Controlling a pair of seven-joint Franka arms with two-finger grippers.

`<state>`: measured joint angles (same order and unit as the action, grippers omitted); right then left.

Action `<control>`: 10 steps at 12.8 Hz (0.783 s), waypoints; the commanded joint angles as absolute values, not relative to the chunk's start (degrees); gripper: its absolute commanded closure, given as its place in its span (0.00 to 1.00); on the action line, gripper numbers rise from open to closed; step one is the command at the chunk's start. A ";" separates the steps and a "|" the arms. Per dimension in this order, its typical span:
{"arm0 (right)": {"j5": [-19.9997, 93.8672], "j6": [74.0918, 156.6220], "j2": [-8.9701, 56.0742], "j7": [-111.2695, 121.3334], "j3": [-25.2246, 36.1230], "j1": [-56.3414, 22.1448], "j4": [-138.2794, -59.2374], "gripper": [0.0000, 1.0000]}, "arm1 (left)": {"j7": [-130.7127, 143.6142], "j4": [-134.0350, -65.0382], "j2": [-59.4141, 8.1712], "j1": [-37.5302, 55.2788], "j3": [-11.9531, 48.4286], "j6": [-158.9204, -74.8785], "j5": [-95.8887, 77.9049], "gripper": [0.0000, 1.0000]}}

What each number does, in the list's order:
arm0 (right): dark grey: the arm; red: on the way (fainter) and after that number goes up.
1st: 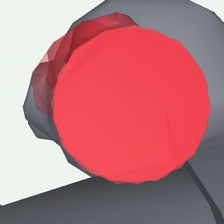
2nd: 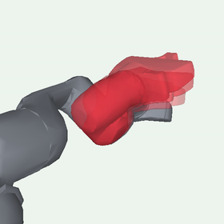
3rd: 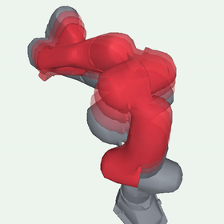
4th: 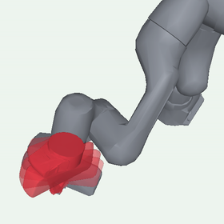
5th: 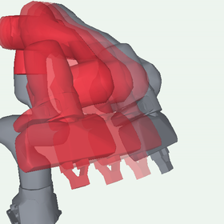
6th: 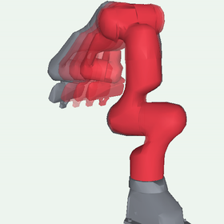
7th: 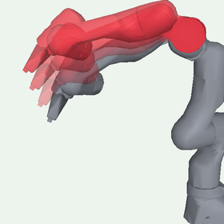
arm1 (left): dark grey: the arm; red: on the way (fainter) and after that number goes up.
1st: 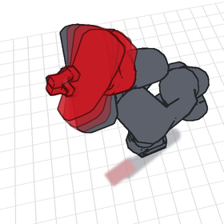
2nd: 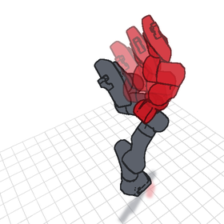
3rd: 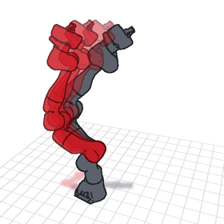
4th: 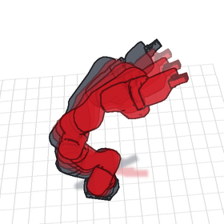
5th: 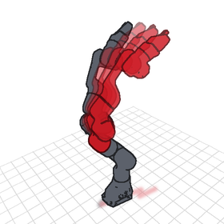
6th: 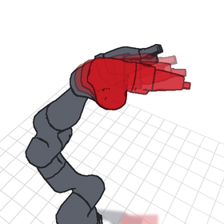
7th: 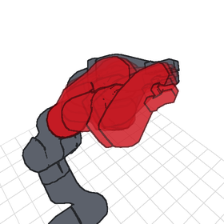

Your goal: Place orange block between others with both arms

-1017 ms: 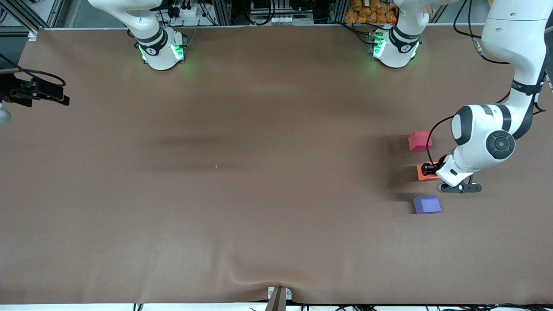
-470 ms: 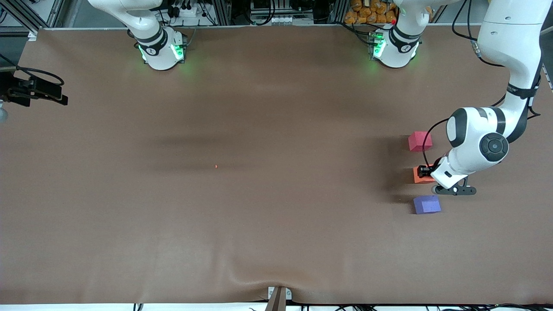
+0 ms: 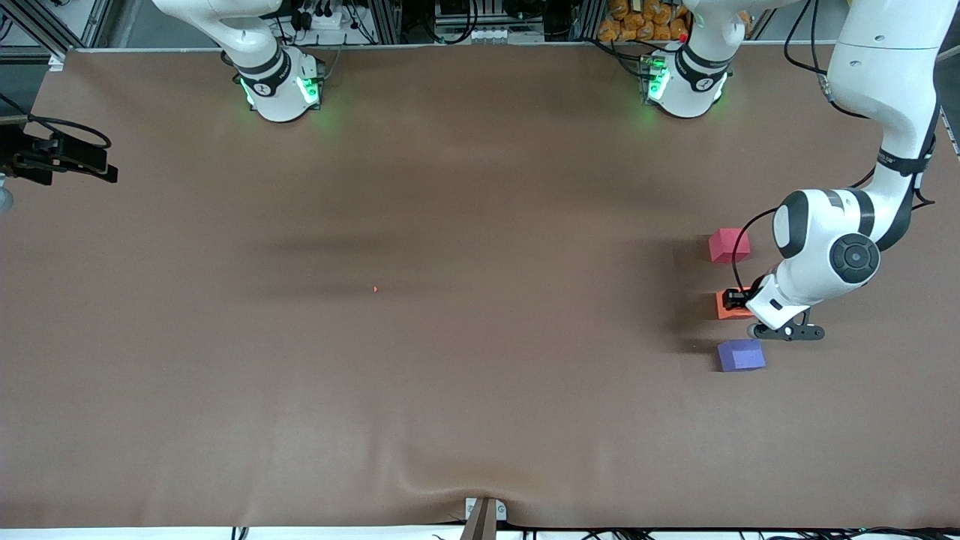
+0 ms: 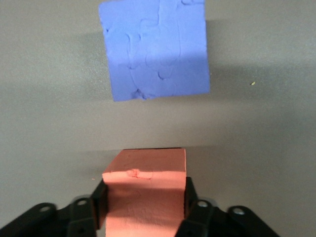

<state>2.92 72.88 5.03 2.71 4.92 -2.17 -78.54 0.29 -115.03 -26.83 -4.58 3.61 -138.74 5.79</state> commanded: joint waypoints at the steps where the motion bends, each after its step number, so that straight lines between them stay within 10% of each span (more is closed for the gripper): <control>1: 3.25 72.51 4.48 3.34 4.13 -1.23 -78.05 0.00 | 1.14 -113.12 -27.16 -4.74 3.69 -139.13 7.38 0.00; 10: 2.37 72.60 4.48 3.16 4.13 -1.32 -78.05 0.00 | 0.44 -83.01 -18.63 -5.97 3.43 -101.65 6.68 0.00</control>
